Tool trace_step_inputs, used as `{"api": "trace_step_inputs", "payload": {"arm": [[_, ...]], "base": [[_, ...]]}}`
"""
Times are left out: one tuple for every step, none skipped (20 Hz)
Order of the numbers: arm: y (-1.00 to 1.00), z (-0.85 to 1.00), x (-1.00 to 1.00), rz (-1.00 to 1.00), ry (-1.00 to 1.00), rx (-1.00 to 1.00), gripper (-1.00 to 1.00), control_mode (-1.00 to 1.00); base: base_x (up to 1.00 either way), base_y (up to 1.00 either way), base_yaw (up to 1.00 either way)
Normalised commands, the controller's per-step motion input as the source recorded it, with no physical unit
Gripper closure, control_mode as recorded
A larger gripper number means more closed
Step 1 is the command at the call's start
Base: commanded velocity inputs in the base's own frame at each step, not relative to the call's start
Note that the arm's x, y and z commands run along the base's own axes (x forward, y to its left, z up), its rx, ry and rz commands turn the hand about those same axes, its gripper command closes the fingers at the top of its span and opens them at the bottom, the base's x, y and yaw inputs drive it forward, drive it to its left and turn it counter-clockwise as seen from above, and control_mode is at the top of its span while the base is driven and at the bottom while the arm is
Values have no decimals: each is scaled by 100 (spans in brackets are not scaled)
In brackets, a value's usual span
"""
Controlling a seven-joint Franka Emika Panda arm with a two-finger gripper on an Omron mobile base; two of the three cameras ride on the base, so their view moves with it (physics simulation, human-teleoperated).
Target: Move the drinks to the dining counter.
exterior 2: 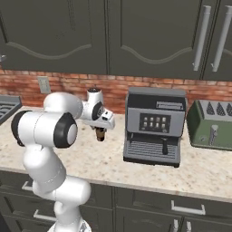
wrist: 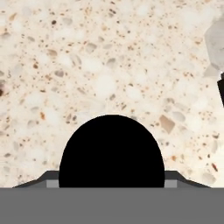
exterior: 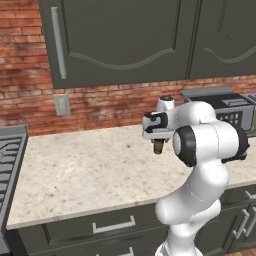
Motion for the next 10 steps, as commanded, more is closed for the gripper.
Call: {"api": "trace_step_inputs", "payload": {"arm": [[0,24,-68,0,0,0,100,-100],[0,27,-73,0,0,0,100,-100],[0,23,-75,0,0,0,100,-100],[0,28,-90,0,0,0,100,-100],[0,18,-85,0,0,0,100,-100],[0,20,-90,0,0,0,100,-100],[0,18,-96,0,0,0,100,-100],[5,16,-86,0,-2,0,100,-100],[9,23,-91,0,-1,0,100,-100],[10,19,-88,0,-1,0,100,-100]], "base": [[0,0,0],[0,0,0],[0,0,0],[0,0,0],[0,0,0],[0,0,0],[0,0,0],[0,0,0],[0,0,0],[0,0,0]]}}
